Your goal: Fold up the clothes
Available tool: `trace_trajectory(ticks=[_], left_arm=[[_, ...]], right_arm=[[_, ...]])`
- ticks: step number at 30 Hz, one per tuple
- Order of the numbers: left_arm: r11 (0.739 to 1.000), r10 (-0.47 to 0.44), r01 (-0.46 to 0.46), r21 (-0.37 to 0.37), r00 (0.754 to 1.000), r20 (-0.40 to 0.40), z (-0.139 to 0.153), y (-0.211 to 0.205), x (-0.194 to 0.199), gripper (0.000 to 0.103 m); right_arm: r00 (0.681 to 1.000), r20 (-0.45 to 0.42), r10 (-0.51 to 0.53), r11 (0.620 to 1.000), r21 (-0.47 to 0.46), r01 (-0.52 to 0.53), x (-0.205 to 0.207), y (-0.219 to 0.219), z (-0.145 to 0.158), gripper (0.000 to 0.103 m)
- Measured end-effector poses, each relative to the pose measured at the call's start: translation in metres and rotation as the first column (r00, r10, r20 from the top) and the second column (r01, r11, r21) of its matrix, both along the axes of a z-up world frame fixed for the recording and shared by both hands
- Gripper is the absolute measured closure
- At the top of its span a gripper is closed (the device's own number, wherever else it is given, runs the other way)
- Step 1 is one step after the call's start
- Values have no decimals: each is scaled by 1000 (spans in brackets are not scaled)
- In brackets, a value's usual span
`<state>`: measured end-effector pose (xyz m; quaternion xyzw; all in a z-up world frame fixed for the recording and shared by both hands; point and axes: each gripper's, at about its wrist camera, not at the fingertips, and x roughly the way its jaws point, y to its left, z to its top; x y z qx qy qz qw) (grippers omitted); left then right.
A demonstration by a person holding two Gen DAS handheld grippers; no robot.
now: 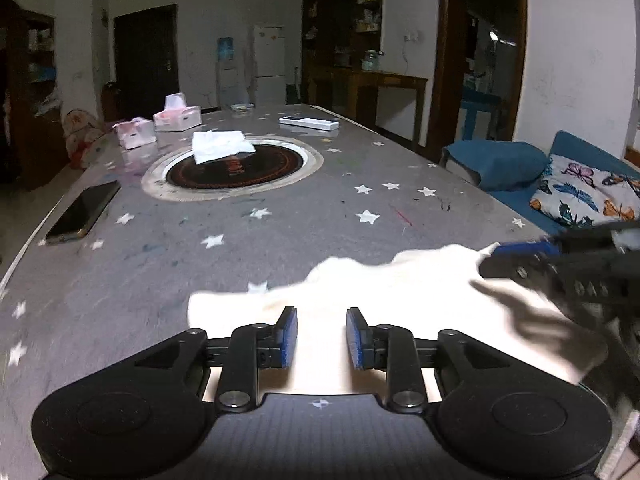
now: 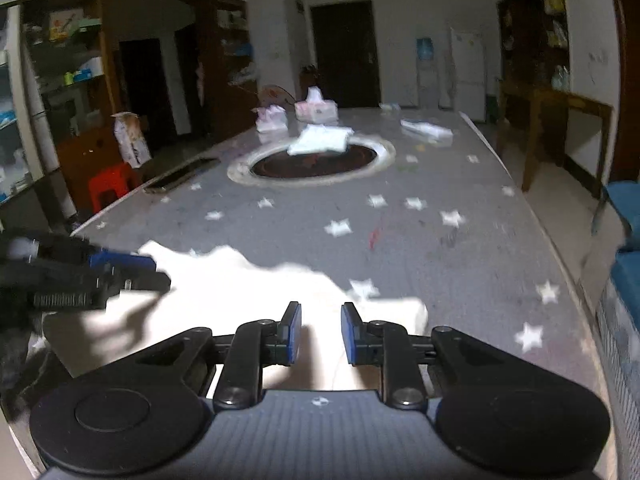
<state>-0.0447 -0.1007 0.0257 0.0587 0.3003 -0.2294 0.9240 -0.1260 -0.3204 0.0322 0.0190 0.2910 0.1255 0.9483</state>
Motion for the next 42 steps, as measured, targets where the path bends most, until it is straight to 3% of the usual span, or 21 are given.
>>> trace_trajectory(ticks=[8, 13, 16, 20, 25, 31, 42], left_arm=[[993, 112, -112, -20, 994, -7, -7, 27, -21, 71], [991, 128, -127, -42, 992, 16, -3, 36, -36, 70], [991, 134, -133, -25, 991, 30, -6, 34, -42, 60], [984, 171, -171, -57, 985, -1, -14, 42, -45, 58], [984, 165, -165, -60, 986, -2, -16, 45, -45, 58], [982, 169, -168, -88, 986, 5, -20, 49, -48, 58], [976, 181, -181, -121, 983, -15, -21, 53, -48, 58]], right_arm=[[998, -60, 32, 997, -68, -36, 28, 10, -12, 85], [997, 4, 74, 995, -75, -73, -9, 12, 5, 83], [991, 25, 133, 988, -86, -131, -39, 24, 7, 81], [980, 45, 195, 977, -93, -190, -72, 38, 7, 81], [983, 27, 181, 978, -115, -177, -81, 44, -13, 81], [986, 66, 154, 982, -124, -145, -99, 35, -12, 78], [991, 107, 80, 996, -36, -76, -104, 12, -10, 78]])
